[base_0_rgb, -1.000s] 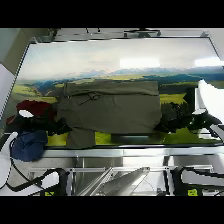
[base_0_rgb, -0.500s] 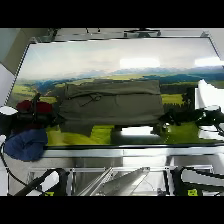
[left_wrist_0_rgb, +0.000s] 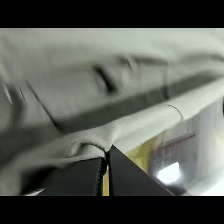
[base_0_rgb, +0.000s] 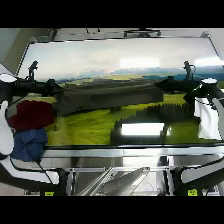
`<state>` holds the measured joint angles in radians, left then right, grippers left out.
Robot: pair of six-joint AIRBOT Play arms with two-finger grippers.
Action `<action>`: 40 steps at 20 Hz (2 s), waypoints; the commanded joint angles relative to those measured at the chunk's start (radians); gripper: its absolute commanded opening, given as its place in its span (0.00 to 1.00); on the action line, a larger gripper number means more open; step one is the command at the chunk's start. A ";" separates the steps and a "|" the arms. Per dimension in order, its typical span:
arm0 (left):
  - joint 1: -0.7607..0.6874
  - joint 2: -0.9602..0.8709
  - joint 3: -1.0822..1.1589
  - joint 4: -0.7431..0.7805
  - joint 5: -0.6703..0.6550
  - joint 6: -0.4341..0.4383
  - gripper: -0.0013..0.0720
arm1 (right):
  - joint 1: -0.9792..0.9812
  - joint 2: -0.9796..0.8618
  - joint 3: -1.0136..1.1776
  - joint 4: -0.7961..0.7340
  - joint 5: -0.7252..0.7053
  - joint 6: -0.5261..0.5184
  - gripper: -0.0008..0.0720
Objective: Fold the shirts.
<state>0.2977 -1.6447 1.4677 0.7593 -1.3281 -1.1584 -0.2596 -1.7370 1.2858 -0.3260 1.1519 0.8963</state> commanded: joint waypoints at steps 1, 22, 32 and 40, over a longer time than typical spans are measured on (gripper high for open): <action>-0.011 -0.209 0.193 -0.004 0.038 0.008 0.06 | 0.024 -0.166 0.124 0.016 -0.050 0.007 0.03; -0.060 -0.549 0.573 -0.048 -0.060 0.031 0.37 | 0.003 -0.230 0.200 -0.103 -0.066 0.027 0.33; 0.048 -0.304 0.572 0.050 -0.185 -0.082 0.30 | -0.024 -0.197 0.389 -0.526 0.065 0.283 0.97; -0.072 -0.284 0.552 0.052 -0.222 -0.081 0.02 | -0.008 -0.339 0.389 -0.259 0.102 0.214 0.97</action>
<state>0.2653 -1.9350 2.0331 0.8047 -1.5421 -1.2358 -0.2722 -2.0396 1.6733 -0.6765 1.2354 1.1450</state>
